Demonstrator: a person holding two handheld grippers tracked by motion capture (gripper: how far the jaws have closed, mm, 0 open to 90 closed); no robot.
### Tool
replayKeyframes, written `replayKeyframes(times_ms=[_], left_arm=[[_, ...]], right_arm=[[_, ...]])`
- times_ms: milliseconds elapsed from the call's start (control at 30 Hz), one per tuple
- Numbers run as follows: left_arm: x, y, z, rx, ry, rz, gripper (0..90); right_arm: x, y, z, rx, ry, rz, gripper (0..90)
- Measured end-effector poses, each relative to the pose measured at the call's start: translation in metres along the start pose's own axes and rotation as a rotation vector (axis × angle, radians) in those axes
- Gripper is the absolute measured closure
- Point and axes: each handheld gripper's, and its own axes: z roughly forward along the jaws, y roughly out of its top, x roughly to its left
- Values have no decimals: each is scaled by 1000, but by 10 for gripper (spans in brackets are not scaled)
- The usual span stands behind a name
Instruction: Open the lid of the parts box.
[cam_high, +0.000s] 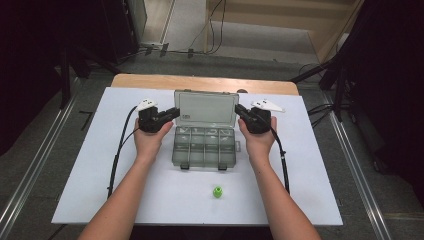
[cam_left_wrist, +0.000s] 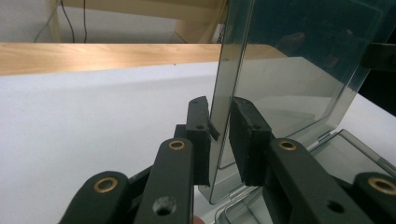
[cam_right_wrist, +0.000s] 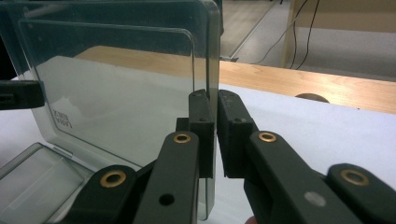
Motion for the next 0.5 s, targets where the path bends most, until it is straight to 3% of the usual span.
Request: replayKeyframes(times_ms=[300, 400, 500], left_arm=[[-2, -1, 3, 17, 37, 14, 793], [-2, -3, 3, 8, 42, -8, 812], [-4, -4, 3, 1, 67, 9, 832]], right_arm=[[-3, 1, 4, 3, 9, 19, 830], [-5, 2, 6, 11, 21, 24, 828], [-6, 2, 7, 7, 24, 22, 824]])
